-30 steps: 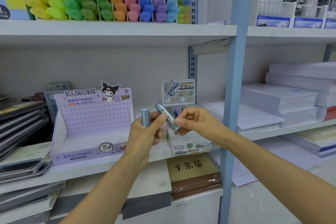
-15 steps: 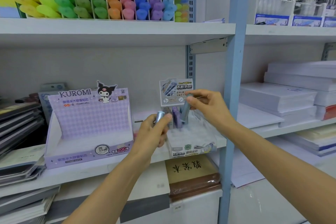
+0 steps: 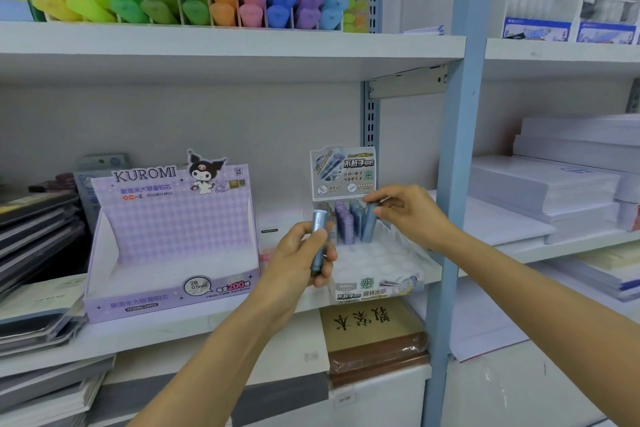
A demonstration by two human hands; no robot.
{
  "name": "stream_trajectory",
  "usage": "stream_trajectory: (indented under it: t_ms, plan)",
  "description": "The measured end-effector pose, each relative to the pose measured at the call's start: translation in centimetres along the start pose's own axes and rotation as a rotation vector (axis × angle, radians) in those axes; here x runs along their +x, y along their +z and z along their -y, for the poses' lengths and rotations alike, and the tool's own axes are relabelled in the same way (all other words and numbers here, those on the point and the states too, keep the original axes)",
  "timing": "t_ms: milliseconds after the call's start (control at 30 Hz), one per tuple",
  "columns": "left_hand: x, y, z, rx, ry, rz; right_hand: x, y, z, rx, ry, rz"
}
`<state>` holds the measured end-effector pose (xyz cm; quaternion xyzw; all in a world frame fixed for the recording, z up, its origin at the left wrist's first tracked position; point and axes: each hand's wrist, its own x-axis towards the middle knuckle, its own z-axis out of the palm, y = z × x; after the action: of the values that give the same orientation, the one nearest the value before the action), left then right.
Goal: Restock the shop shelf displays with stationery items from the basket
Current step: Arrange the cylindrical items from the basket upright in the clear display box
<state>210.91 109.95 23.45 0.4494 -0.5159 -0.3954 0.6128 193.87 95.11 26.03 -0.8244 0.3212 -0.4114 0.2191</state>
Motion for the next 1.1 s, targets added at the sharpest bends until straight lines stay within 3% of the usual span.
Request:
stream_trajectory:
  t_ms: [133,567,667,767,833,1100]
  plan:
    - [0.3,0.0,0.3,-0.007,-0.011,0.001,0.2,-0.3,0.4,-0.021,-0.023,0.061]
    - [0.4,0.0,0.7,0.029,0.017,0.023,-0.6,1.1,-0.4,-0.15,-0.095,-0.003]
    - [0.3,0.2,0.5,0.034,0.034,0.03,-1.1,0.4,1.3,0.102,-0.123,-0.028]
    - [0.3,0.6,0.2,0.049,0.058,0.027,-1.9,0.0,3.4,0.358,-0.126,0.124]
    - [0.2,1.0,0.1,0.06,0.079,0.011,-2.3,0.2,4.2,0.37,-0.152,0.206]
    - [0.2,0.9,-0.4,-0.155,0.135,-0.187,-3.9,0.7,4.3,0.644,-0.061,0.115]
